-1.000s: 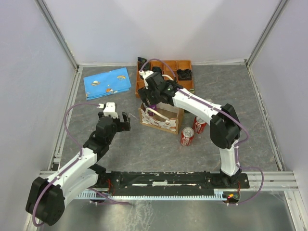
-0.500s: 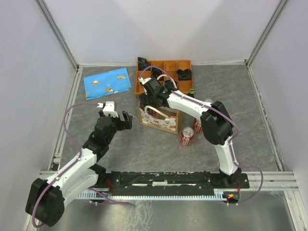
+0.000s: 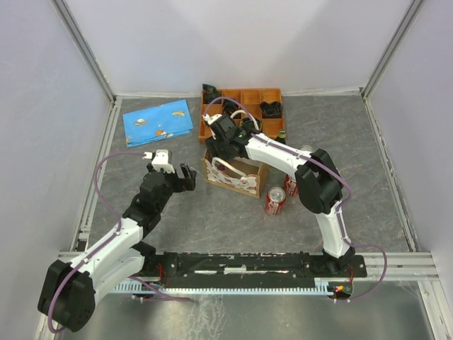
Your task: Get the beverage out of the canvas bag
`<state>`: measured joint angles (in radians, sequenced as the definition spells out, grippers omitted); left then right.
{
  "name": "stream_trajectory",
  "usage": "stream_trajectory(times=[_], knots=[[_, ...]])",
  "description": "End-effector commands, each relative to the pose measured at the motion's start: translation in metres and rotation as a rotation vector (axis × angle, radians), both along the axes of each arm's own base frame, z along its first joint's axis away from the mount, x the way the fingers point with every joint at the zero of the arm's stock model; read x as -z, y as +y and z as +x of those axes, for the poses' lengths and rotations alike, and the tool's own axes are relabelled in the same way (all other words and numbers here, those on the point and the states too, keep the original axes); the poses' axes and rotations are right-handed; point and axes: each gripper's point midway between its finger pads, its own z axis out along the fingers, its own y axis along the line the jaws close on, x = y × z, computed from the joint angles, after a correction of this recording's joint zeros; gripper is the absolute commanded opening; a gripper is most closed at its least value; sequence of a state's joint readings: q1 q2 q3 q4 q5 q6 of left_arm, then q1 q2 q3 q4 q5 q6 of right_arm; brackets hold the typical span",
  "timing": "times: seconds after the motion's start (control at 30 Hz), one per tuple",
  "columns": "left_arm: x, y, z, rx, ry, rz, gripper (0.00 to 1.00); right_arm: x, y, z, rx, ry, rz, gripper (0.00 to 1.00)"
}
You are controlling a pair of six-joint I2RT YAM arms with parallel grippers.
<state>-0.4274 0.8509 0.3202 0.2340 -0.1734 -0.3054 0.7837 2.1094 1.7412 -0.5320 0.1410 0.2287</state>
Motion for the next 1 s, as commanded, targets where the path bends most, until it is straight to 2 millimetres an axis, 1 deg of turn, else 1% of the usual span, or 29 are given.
stream_trajectory(times=[0.0,0.13,0.2,0.23,0.27,0.3,0.4,0.5,0.63,0.73,0.8,0.87,0.97], knots=[[-0.018,-0.005,0.003,0.006,-0.060,-0.058,0.99,-0.108,0.015,0.015,-0.021,-0.246,0.145,0.00],[-0.021,-0.003,0.002,0.003,-0.075,-0.057,0.99,-0.166,0.013,0.011,-0.031,-0.347,0.227,0.00],[-0.022,-0.003,0.002,0.001,-0.077,-0.056,0.99,-0.191,0.009,0.006,-0.032,-0.383,0.269,0.00],[-0.022,-0.002,0.002,0.000,-0.077,-0.056,0.99,-0.207,0.006,0.001,-0.032,-0.404,0.294,0.00],[-0.022,-0.002,0.002,0.002,-0.079,-0.056,0.99,-0.214,0.004,-0.001,-0.031,-0.414,0.305,0.00],[-0.022,-0.003,0.002,0.008,-0.080,-0.055,0.99,-0.228,-0.001,-0.006,-0.027,-0.435,0.324,0.00],[-0.027,-0.008,0.001,0.045,-0.099,-0.046,0.99,-0.254,-0.022,-0.017,0.015,-0.487,0.343,0.00],[-0.037,-0.013,0.002,0.076,-0.127,-0.045,0.99,-0.275,-0.057,-0.026,0.109,-0.559,0.341,0.00],[-0.059,-0.011,0.007,0.055,-0.193,-0.063,0.99,-0.295,-0.115,-0.046,0.252,-0.645,0.324,0.00],[-0.082,-0.005,0.015,0.019,-0.256,-0.053,0.99,-0.301,-0.162,-0.062,0.372,-0.682,0.265,0.00],[-0.098,-0.006,0.022,0.017,-0.298,-0.039,0.99,-0.300,-0.193,-0.072,0.458,-0.700,0.203,0.00],[-0.111,-0.012,0.032,0.033,-0.323,-0.018,0.99,-0.298,-0.223,-0.082,0.546,-0.721,0.138,0.00],[-0.119,-0.024,0.051,0.068,-0.323,0.022,0.99,-0.292,-0.258,-0.096,0.661,-0.742,0.072,0.00]])
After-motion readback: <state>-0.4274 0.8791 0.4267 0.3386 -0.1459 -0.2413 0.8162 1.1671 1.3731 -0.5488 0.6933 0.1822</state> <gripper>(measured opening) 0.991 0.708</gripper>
